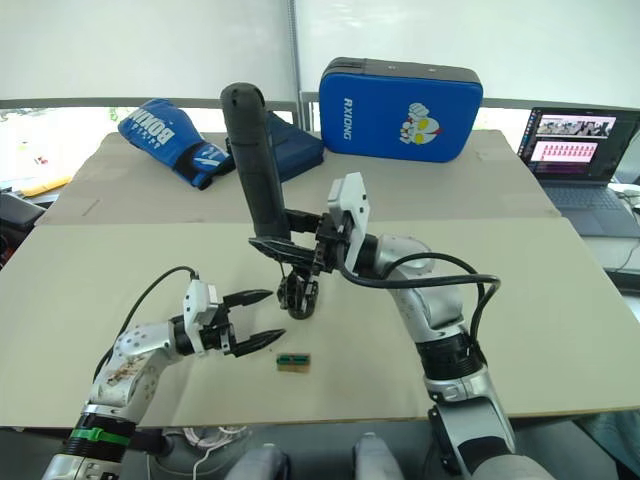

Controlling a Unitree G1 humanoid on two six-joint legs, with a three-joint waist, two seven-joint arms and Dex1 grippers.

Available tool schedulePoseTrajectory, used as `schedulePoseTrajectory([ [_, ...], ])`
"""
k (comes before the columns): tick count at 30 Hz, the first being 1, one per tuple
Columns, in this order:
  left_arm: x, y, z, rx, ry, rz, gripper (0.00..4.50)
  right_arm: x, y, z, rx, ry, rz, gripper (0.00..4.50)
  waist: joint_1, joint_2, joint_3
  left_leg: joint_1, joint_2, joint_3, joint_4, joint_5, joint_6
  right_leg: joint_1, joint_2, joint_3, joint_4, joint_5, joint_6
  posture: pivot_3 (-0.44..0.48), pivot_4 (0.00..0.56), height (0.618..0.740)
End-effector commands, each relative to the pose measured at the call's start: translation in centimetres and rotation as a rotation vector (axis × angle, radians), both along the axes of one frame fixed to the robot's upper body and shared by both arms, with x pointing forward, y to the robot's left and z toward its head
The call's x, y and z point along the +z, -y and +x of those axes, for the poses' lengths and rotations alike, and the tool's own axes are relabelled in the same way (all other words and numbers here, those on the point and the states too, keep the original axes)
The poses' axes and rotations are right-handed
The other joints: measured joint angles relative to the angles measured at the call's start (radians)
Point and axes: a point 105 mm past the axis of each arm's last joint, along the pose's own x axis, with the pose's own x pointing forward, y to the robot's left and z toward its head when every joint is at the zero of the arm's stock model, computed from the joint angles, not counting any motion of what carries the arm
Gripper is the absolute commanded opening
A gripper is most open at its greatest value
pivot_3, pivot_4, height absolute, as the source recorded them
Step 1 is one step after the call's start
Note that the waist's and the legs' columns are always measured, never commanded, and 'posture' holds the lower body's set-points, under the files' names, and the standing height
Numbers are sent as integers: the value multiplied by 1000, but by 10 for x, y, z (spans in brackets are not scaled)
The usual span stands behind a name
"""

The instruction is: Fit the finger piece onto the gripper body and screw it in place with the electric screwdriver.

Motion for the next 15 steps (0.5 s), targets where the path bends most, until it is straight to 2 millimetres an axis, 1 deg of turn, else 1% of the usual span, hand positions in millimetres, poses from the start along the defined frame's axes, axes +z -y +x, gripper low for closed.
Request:
schedulePoseTrajectory([
  [1,4,6,2,-1,28,2,4500,15,-1,-10,20,83,30,1937,0,0,0,0,0,0,0,0,0,0,0,0,0,0,0,0,150,740],
  [4,2,9,5,3,25,18,4500,15,-1,-10,19,82,30,1937,0,0,0,0,0,0,0,0,0,0,0,0,0,0,0,0,150,740],
  [11,-7,11,20,50,19,64,4500,16,-2,-11,19,84,33,1937,-1,0,0,0,0,0,0,0,0,0,0,0,0,0,0,0,150,740],
  [15,-13,17,24,33,4,70,4500,16,-2,-11,20,85,33,1937,0,0,0,0,0,0,0,0,0,0,0,0,0,0,0,0,150,740],
])
